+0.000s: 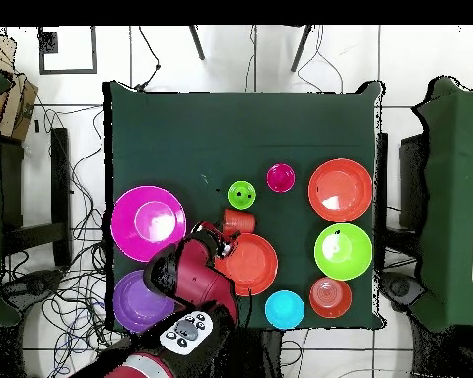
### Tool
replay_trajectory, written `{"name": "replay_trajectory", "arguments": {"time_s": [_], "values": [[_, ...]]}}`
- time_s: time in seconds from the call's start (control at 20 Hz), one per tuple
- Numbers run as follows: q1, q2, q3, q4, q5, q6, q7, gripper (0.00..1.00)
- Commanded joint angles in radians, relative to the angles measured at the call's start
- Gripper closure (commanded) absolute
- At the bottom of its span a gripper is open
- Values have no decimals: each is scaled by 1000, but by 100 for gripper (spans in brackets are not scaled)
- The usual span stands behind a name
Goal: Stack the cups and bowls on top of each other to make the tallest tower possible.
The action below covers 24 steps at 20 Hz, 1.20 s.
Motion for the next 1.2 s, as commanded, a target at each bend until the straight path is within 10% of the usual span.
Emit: {"name": "replay_trajectory", "arguments": {"time_s": [0.05, 1.15, 1.2], "values": [[-19, 7, 120, -70, 17, 103, 168, 0], [-3, 13, 99, -60, 31, 87, 179, 0], [5, 19, 90, -61, 40, 90, 180, 100]]}}
